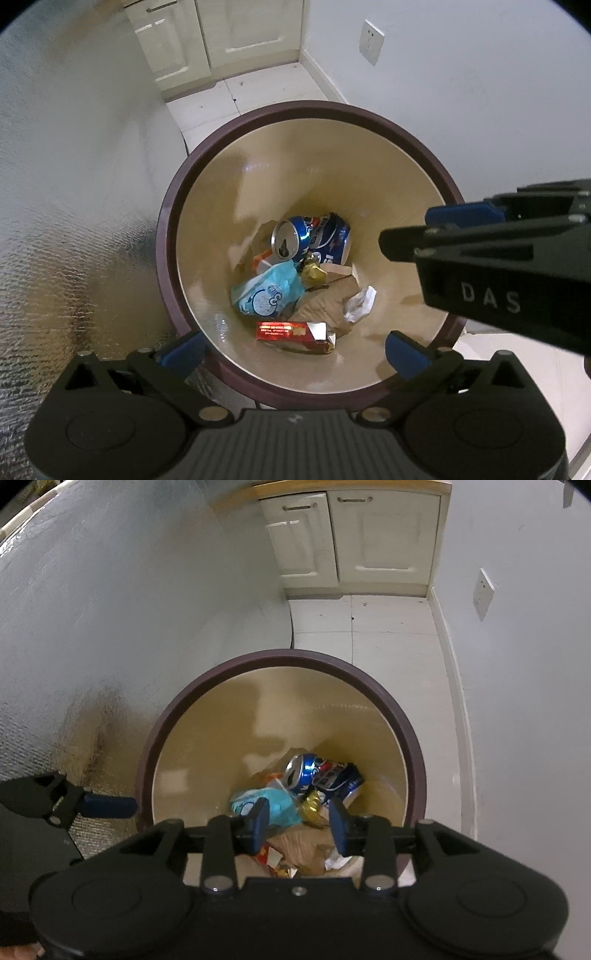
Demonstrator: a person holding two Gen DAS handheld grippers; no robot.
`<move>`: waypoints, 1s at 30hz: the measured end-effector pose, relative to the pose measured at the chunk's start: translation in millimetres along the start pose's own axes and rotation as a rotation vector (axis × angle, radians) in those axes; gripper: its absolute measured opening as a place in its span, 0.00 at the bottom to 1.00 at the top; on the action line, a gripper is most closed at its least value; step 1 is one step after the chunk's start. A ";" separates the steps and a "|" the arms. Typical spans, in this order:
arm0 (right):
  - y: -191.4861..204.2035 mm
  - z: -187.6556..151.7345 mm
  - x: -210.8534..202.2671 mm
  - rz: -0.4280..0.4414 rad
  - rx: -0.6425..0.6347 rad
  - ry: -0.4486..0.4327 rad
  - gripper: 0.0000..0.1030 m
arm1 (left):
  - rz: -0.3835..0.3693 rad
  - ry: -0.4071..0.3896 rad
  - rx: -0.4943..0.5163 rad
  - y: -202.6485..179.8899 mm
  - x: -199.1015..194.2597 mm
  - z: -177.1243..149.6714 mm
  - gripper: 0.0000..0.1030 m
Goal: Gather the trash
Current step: 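Open both tools to drop the snack box and wrapper into the wastebasket, then raise both open tools from the wastebasket back toward the table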
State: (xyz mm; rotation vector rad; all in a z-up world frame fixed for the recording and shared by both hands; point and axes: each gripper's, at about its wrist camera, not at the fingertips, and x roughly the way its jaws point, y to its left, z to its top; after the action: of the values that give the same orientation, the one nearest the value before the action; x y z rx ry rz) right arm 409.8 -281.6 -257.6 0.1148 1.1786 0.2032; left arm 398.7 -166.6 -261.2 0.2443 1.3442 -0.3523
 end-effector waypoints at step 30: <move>-5.7 -44.9 -60.2 -0.092 -0.043 -0.063 0.81 | 0.043 -0.030 -0.076 19.5 -36.9 -35.7 1.00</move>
State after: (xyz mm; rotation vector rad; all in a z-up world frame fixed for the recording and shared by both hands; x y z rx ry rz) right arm 346.8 -301.1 -221.3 0.0292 1.1133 0.1425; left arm 367.1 -131.4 -233.2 0.2030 1.3179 -0.2673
